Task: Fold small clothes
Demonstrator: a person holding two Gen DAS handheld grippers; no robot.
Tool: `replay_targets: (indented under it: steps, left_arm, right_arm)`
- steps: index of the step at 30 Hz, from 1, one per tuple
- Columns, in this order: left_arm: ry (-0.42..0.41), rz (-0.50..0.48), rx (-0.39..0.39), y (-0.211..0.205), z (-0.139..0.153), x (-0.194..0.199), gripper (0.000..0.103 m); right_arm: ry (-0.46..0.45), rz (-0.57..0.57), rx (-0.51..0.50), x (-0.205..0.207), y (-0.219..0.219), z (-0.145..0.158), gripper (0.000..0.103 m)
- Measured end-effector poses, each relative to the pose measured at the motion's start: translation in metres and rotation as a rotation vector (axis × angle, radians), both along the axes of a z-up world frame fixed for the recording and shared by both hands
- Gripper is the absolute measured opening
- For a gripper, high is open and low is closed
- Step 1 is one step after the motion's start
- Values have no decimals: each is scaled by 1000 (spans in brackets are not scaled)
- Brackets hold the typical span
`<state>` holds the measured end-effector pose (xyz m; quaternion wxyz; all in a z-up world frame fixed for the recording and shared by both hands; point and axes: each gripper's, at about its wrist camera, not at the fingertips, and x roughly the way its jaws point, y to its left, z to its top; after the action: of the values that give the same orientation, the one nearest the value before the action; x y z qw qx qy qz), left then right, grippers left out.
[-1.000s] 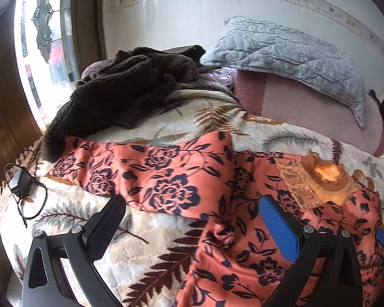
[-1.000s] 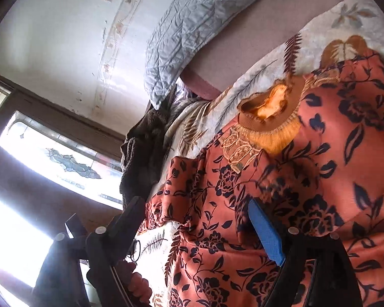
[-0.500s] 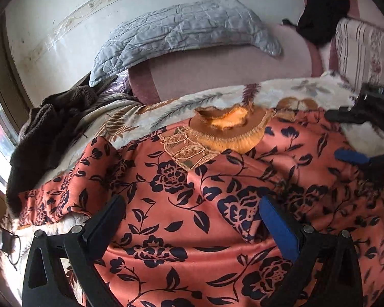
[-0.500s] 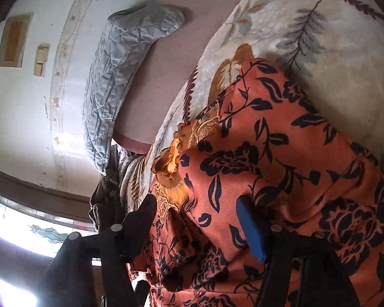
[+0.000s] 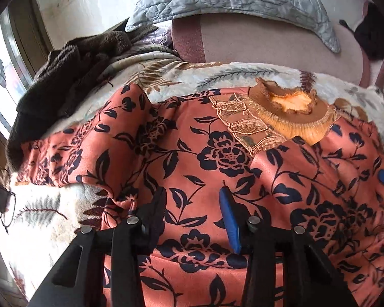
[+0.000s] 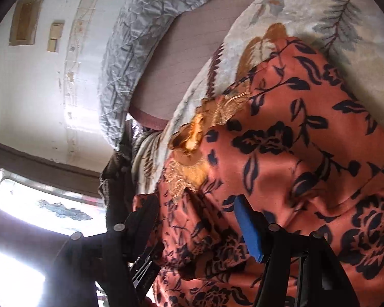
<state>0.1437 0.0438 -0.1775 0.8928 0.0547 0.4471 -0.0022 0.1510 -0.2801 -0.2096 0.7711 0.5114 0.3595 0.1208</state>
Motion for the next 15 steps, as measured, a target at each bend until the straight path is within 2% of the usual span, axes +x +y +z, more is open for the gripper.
replay_targets:
  steps: [1,3,6,8,9,11,13,15]
  left_arm:
    - [-2,4,-14,3,3,-2,46]
    - [-12,15,-4,5,7,-4,58]
    - [-13,29,14,11,8,-6,64]
    - [-3,47,-2,18,9,-8,67]
    - [2,56,-17,22,9,-8,67]
    - [3,56,-47,28,11,-11,68]
    - [-10,43,-67,29,14,-15,68]
    - [-30,25,-90,28,18,-19,70]
  right_arm:
    - [7,29,19,3,6,-2,64]
    - [46,77,44,10,22,-10,64]
    - [156,130,22,25,52,-29,66]
    - [157,174,73,34,72,-36,66]
    - [118,177,128,36,79,-32,66]
    - [-65,177,278,34,86,-10,66]
    - [-221,212,300,29,91,21,66]
    - [-302,255,294,23,94,36,67]
